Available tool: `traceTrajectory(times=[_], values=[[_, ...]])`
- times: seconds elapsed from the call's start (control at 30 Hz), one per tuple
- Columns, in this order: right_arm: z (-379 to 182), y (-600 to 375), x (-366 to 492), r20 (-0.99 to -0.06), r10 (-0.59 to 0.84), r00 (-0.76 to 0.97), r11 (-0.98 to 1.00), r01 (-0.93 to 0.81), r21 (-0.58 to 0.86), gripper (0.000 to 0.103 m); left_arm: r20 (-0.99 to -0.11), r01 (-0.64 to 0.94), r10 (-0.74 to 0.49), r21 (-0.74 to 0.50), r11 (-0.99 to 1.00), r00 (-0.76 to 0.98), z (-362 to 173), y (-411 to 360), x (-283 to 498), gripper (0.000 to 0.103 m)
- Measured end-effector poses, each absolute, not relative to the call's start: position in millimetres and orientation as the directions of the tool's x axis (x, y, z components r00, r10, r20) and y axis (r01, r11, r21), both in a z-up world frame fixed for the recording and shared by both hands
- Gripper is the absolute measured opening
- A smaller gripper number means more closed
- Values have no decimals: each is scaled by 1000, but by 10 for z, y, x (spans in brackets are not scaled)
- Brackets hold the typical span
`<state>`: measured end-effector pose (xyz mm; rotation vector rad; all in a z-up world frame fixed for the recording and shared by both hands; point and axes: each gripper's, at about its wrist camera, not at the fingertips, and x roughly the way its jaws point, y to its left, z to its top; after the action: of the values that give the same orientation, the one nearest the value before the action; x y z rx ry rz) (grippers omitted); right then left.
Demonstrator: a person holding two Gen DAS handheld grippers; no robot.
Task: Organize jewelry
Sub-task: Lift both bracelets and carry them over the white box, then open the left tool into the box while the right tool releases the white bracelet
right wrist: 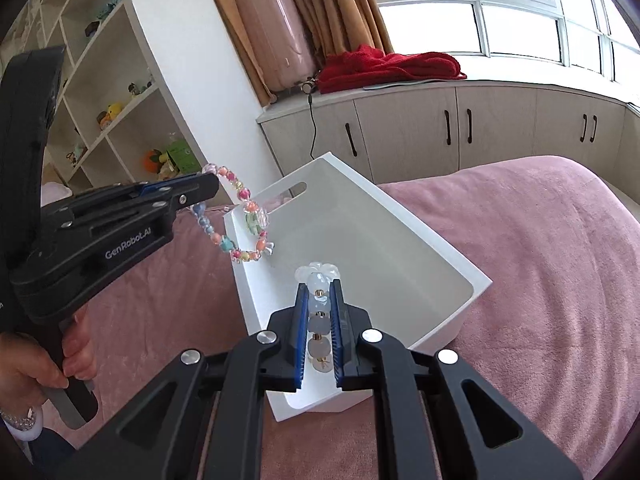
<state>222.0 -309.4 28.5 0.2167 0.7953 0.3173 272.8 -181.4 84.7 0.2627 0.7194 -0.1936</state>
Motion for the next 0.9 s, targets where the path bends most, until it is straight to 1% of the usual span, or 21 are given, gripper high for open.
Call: traceTrajectory(times=[0.1, 0.23, 0.57, 0.6, 0.63, 0.67, 0.7, 0.73, 0.77, 0.8, 0.9], values=[[259, -3094, 2249, -666, 367, 649, 927, -193, 323, 11, -691, 258, -81, 156, 954, 718, 765, -1873, 2866, 15], [219, -3082, 2284, -675, 366, 641, 927, -187, 325, 11, -703, 226, -96, 94, 970, 704, 648, -1861, 2992, 15], [165, -3058, 2374, -690, 361, 627, 929, -179, 324, 12, -729, 231, -68, 125, 965, 681, 456, -1897, 3112, 15], [161, -3045, 2376, -694, 361, 623, 930, -181, 321, 12, -733, 232, -60, 135, 963, 677, 441, -1897, 3123, 15], [160, -3027, 2375, -696, 360, 621, 930, -186, 316, 13, -735, 235, -55, 144, 961, 676, 427, -1897, 3124, 19], [164, -3004, 2371, -699, 354, 621, 933, -191, 304, 16, -734, 236, -50, 153, 960, 677, 421, -1895, 3115, 29], [173, -2984, 2365, -701, 340, 627, 939, -189, 287, 20, -732, 235, -45, 160, 959, 680, 419, -1890, 3101, 33], [184, -2972, 2351, -699, 331, 634, 943, -189, 275, 35, -729, 237, -45, 162, 958, 683, 422, -1882, 3088, 38], [194, -2967, 2334, -695, 324, 642, 945, -189, 266, 54, -728, 237, -45, 163, 958, 684, 427, -1874, 3076, 41], [213, -2957, 2317, -689, 313, 654, 949, -187, 254, 58, -727, 236, -45, 163, 958, 685, 433, -1857, 3060, 43], [229, -2970, 2299, -678, 334, 655, 942, -198, 272, 58, -719, 228, -38, 169, 959, 694, 484, -1793, 3009, 47]])
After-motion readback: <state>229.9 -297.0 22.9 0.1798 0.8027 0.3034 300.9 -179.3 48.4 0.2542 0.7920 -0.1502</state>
